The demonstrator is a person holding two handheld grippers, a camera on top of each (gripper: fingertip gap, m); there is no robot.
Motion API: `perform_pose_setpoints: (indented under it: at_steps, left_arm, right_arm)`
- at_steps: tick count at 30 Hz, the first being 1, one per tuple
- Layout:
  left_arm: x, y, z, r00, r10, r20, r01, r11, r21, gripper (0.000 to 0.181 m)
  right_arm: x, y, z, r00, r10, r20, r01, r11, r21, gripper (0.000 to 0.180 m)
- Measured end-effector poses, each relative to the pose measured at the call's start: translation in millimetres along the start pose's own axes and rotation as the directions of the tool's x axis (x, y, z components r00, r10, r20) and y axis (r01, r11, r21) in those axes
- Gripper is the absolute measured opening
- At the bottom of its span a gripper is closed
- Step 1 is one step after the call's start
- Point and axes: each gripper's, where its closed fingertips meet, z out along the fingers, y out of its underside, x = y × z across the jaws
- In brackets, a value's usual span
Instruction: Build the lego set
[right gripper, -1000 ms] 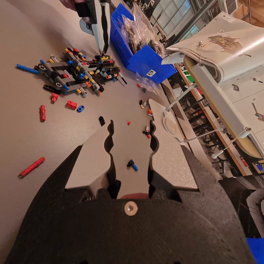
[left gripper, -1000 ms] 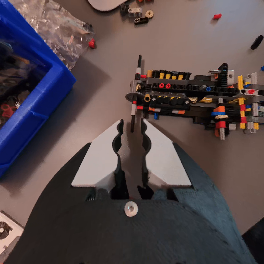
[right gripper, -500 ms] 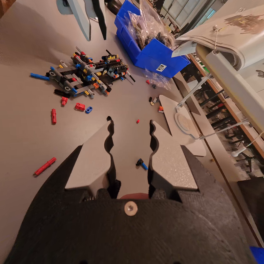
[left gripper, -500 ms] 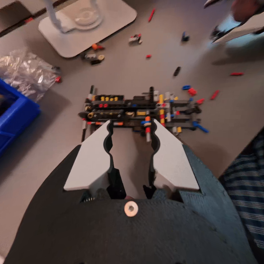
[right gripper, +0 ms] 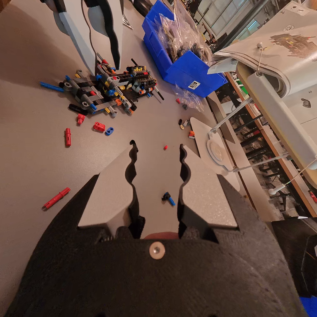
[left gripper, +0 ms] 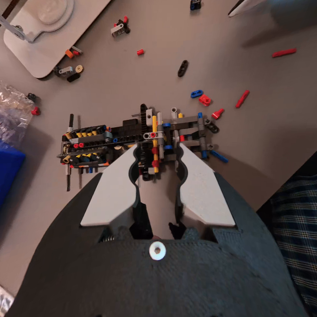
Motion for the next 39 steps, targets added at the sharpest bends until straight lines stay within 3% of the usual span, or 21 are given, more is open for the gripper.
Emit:
perform_pose_setpoints:
  at_steps: [2, 12, 20, 22, 31, 39]
  left_arm:
    - [4.7, 0.3, 2.3, 1.000, 0.019, -0.007, -0.019, 1.000, 0.000, 0.026]
    - [5.1, 3.5, 5.0, 0.999, 0.049, 0.021, -0.049, 0.999, -0.016, 0.013]
    - [-0.5, 9.0, -0.6, 1.000, 0.023, 0.016, -0.023, 1.000, -0.002, 0.013]
    - [-1.3, 6.5, 1.9, 1.000, -0.024, 0.006, 0.024, 1.000, 0.018, 0.029]
    - [-2.4, 3.7, 6.1, 0.999, -0.002, 0.041, 0.001, 1.000, 0.009, 0.012]
    - [-13.4, 16.9, -2.3, 0.999, -0.002, 0.037, 0.002, 1.000, -0.007, 0.010]
  right_arm:
    - [-1.6, -0.3, 0.4, 1.000, -0.009, 0.002, 0.009, 1.000, -0.001, 0.047]
    - [-4.6, 2.5, 2.3, 1.000, -0.022, 0.010, 0.022, 1.000, -0.010, 0.047]
    - [-6.3, 2.4, 2.9, 0.999, -0.030, 0.015, 0.030, 0.999, -0.012, 0.048]
    - [-6.9, 2.6, 3.2, 0.999, -0.030, 0.017, 0.030, 0.999, -0.012, 0.048]
    - [-7.0, 4.2, 3.7, 0.999, -0.039, 0.017, 0.039, 0.999, -0.019, 0.048]
    - [-8.2, 5.6, 4.5, 0.999, -0.049, 0.019, 0.049, 0.998, -0.026, 0.048]
